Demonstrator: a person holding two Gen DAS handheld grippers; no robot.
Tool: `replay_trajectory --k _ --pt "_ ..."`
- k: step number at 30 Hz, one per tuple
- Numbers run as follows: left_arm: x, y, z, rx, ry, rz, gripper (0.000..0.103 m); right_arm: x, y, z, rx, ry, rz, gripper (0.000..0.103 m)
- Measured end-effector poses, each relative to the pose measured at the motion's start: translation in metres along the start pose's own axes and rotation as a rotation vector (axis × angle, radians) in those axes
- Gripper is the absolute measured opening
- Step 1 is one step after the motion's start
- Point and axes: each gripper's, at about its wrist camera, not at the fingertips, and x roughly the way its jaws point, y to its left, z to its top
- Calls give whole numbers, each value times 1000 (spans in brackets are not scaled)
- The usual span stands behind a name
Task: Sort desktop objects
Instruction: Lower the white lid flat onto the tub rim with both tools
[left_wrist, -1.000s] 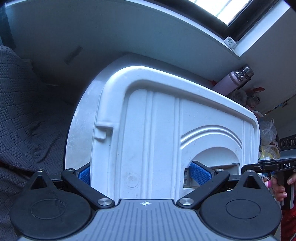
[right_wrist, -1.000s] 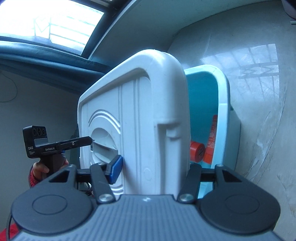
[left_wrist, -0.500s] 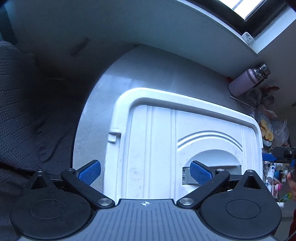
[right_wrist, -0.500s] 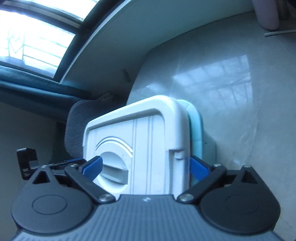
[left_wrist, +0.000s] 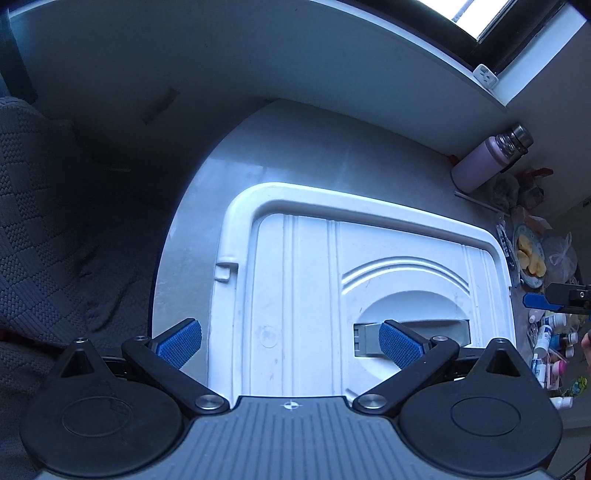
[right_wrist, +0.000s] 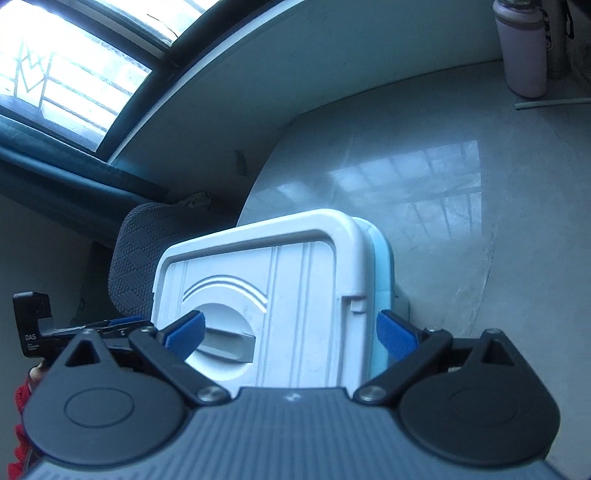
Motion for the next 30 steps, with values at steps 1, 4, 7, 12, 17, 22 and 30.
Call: replay_trajectory --k 1,4,7,12,17,22,30 --pt "-2 0 0 2 -5 4 103 -3 3 1 -11 -6 -23 99" --pt "-9 -3 -1 10 -19 22 103 -6 16 0 -47 -15 -107 99" --pt "-14 -6 0 26 -11 63 103 -10 27 -3 -95 -13 -203 99" --pt "-23 -9 5 63 -18 130 103 -14 47 -5 -171 -3 -338 99" --pt "-24 -9 9 56 -10 142 103 -6 73 -9 -208 13 -395 97" --pt "-20 -6 11 60 5 159 103 1 86 -1 -189 55 -450 91" --pt "-7 3 10 45 30 163 103 19 97 2 -157 96 -473 67"
